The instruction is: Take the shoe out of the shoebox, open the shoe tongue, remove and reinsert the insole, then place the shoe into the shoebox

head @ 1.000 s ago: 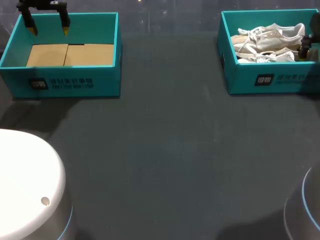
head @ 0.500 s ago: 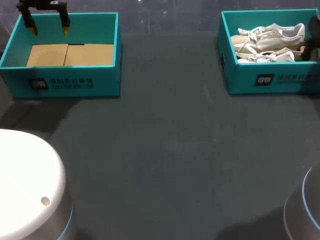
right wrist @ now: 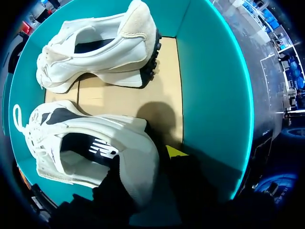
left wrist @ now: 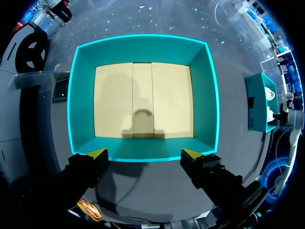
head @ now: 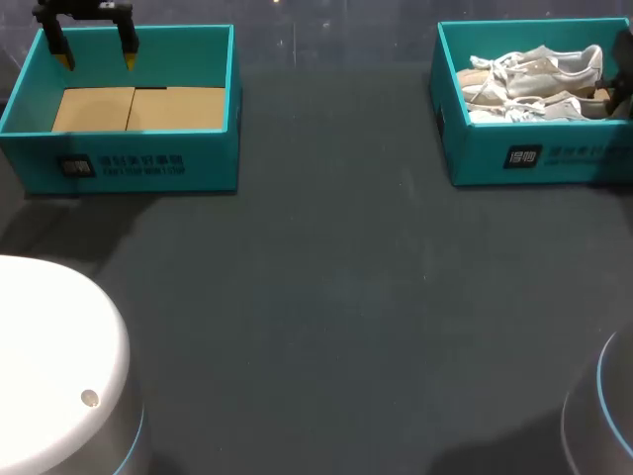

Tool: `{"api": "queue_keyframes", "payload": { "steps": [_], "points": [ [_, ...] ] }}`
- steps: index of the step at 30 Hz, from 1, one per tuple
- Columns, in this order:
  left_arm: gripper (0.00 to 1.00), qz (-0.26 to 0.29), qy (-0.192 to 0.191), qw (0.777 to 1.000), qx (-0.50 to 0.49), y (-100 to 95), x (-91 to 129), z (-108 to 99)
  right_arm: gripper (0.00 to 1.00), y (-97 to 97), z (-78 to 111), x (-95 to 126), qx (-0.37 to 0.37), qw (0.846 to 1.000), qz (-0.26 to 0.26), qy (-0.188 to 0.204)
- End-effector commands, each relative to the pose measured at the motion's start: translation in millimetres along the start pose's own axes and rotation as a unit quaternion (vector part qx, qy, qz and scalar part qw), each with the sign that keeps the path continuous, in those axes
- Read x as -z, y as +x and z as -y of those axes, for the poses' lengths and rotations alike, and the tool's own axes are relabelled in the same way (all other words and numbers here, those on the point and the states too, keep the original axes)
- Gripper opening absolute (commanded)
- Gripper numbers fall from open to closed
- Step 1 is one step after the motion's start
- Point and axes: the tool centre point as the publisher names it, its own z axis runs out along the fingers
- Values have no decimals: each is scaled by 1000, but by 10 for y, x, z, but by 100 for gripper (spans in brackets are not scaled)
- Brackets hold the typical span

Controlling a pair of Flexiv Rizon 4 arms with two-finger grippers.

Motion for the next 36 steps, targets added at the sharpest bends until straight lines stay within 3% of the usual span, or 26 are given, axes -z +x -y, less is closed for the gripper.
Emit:
{"api": "queue_keyframes", "payload": {
  "steps": [1, 20, 36],
  "points": [
    [100, 1, 0, 1000, 0, 0, 3, -1, 0, 11, 47, 101, -1, 1000, 1, -6],
    [100, 1, 0, 1000, 0, 0, 3, -1, 0, -65, -3, 303, -3, 999, 5, -32],
    [100, 1, 0, 1000, 0, 0, 3, -1, 0, -188, -59, 700, -12, 998, 7, -59]
  ]
}}
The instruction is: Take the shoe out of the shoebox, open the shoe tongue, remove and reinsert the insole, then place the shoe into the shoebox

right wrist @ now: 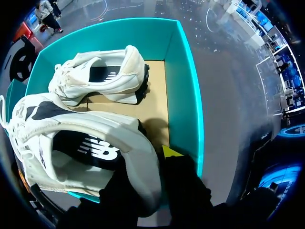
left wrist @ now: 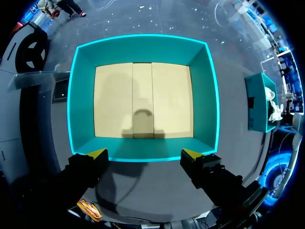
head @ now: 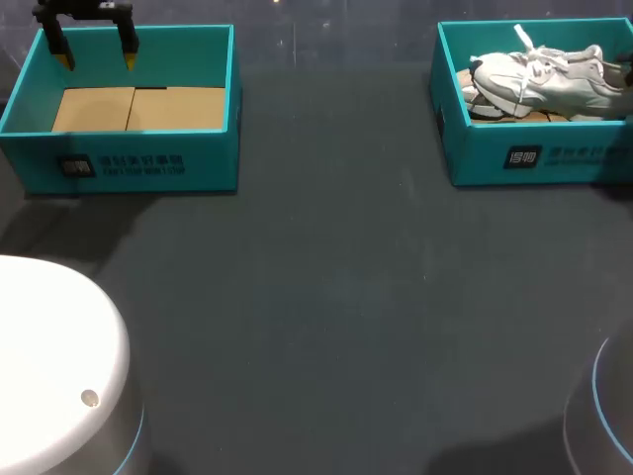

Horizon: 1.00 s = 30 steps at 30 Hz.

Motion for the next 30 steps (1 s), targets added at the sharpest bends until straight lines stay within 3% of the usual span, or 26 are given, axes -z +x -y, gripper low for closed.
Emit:
{"api": "queue_keyframes", "payload": {
  "steps": [1, 19, 30],
  "points": [
    [100, 1, 0, 1000, 0, 0, 3, -1, 0, -41, 44, 190, -4, 1000, -2, -6],
    [100, 1, 0, 1000, 0, 0, 3, -1, 0, 35, 48, 1109, 0, 999, 51, -3],
    [100, 1, 0, 1000, 0, 0, 3, -1, 0, 24, 228, 1665, -3, 996, 93, -13]
  ]
}}
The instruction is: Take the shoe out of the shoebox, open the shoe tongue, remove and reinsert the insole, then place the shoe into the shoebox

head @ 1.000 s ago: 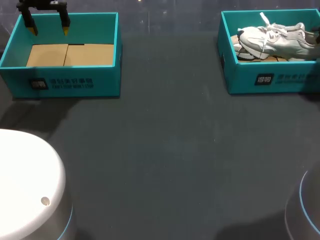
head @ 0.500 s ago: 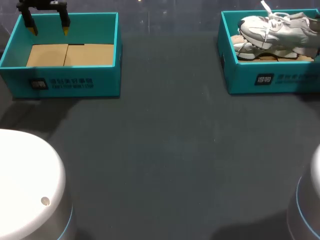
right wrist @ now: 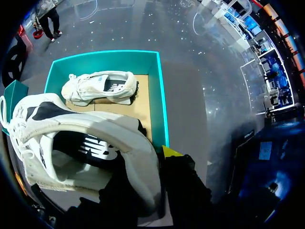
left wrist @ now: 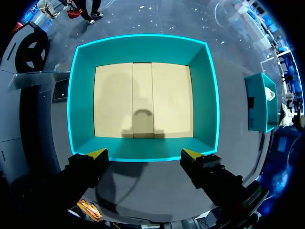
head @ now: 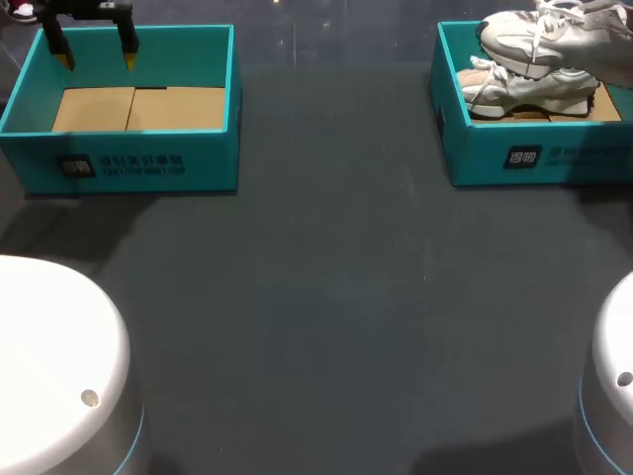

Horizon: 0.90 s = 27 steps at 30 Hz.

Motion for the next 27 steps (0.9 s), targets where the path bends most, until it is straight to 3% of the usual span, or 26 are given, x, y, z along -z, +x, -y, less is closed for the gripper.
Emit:
{"api": "queue_keyframes", "payload": {
  "steps": [1, 9, 17, 27],
  "points": [
    [100, 1, 0, 1000, 0, -1, 3, -1, 0, 0, 173, 360, 1, 1000, 10, -11],
    [100, 1, 0, 1000, 0, -1, 3, -1, 0, 113, 383, 651, 8, 999, 33, -17],
    [100, 1, 0, 1000, 0, -1, 3, -1, 0, 289, 703, 906, 2, 998, 61, -23],
    [100, 1, 0, 1000, 0, -1, 3, -1, 0, 632, 1184, 1060, -10, 994, 105, -14]
  ]
}}
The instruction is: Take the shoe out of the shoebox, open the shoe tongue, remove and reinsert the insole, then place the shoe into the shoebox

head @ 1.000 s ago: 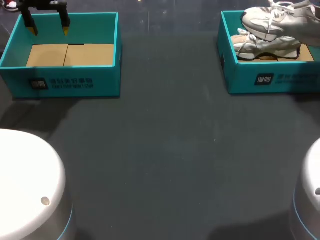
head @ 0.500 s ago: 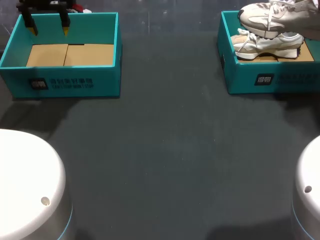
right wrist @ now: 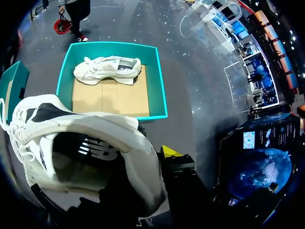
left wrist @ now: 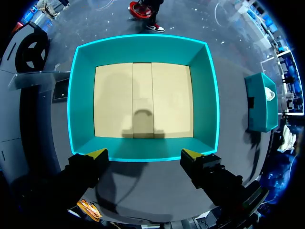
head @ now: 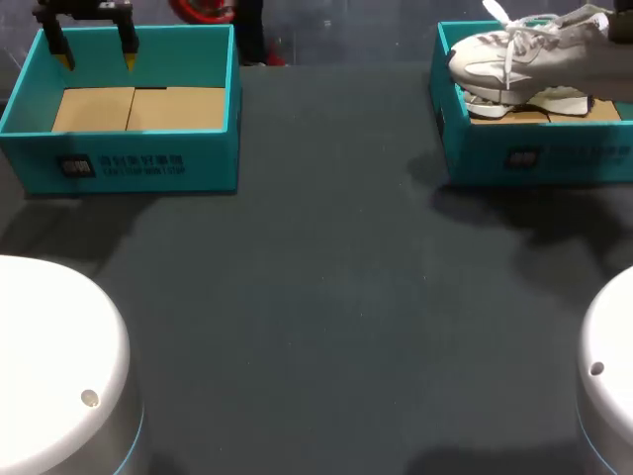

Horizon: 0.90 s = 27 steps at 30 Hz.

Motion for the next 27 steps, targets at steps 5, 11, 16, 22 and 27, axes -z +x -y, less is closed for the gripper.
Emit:
{"api": "queue_keyframes", "payload": {
  "steps": [5, 11, 16, 22, 27],
  "points": [
    [100, 1, 0, 1000, 0, 0, 3, -1, 0, 245, 433, 193, -10, 999, 37, 3],
    [100, 1, 0, 1000, 0, 0, 3, -1, 0, 359, 473, 267, -9, 999, 47, 15],
    [100, 1, 0, 1000, 0, 0, 3, -1, 0, 359, 473, 267, -9, 999, 47, 15],
    [100, 1, 0, 1000, 0, 0, 3, -1, 0, 412, 470, 308, -5, 999, 42, 8],
    [100, 1, 0, 1000, 0, 0, 3, -1, 0, 794, 808, 385, 14, 998, 58, -23]
  ]
}}
